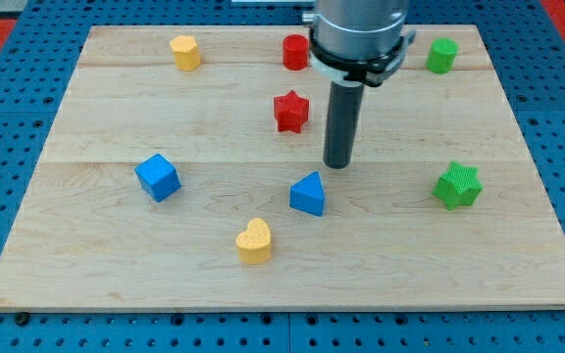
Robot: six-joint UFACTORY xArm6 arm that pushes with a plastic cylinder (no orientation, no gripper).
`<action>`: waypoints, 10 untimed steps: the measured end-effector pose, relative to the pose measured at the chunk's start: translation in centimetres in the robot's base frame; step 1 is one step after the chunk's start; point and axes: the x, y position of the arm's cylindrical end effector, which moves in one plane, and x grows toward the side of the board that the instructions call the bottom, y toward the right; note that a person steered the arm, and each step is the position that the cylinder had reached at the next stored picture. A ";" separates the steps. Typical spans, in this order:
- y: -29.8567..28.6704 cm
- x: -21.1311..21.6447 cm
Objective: Move the red star towards top
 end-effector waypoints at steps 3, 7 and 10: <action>-8.8 0.3; -1.7 -9.5; 0.7 -7.1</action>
